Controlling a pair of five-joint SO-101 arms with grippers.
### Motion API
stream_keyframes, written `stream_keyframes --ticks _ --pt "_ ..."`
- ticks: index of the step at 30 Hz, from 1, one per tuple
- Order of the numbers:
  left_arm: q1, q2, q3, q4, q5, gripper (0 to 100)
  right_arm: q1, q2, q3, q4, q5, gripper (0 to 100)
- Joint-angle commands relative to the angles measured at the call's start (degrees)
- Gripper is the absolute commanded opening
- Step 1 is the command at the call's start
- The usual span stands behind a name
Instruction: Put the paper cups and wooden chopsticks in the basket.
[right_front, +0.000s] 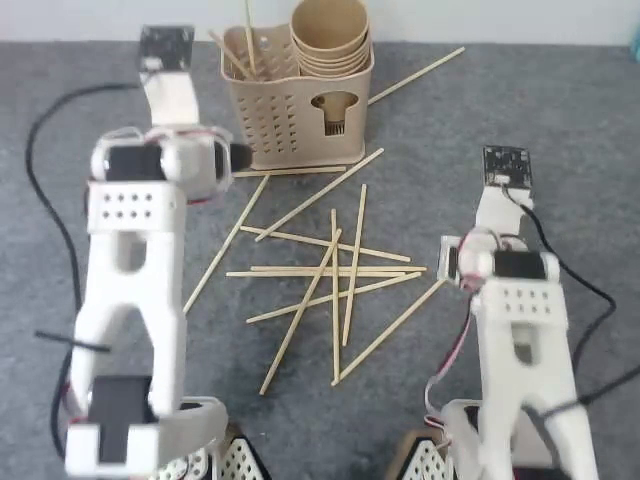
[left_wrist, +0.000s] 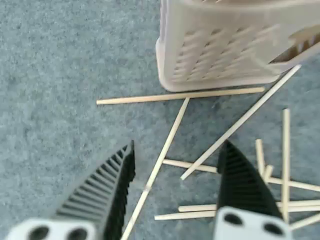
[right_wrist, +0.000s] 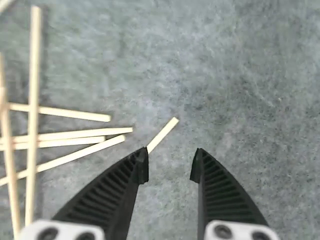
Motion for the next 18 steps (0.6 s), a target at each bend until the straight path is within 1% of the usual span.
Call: stream_keyframes --ticks 1,4,7,9,13,15,18 --pt "-0.26 -10.46 16.31 -10.81 -1.67 23 -0.84 -8.84 3.43 -2.59 -2.73 15.9" --pt "-0.26 -15.47 26.59 -15.56 -1.58 24 -1.1 -7.87 5.19 -4.62 -5.89 18.5" --pt "-0.18 -17.32 32.48 -17.93 -1.58 24 -1.1 -1.98 4.75 -6.02 -7.3 22.4" --pt "0.53 -17.32 34.68 -18.99 -1.58 24 -2.15 3.47 3.78 -8.22 -7.74 22.4" --pt "2.2 -17.23 38.2 -22.77 -1.58 24 -3.03 15.25 -2.37 -8.22 -11.34 22.4" --pt "2.37 -17.14 38.99 -24.79 -1.58 24 -3.21 20.7 -5.1 -8.31 -12.92 22.4" --pt "2.11 -15.03 38.46 -25.58 -1.58 24 -3.3 27.38 -8.7 -8.4 -15.21 22.4"
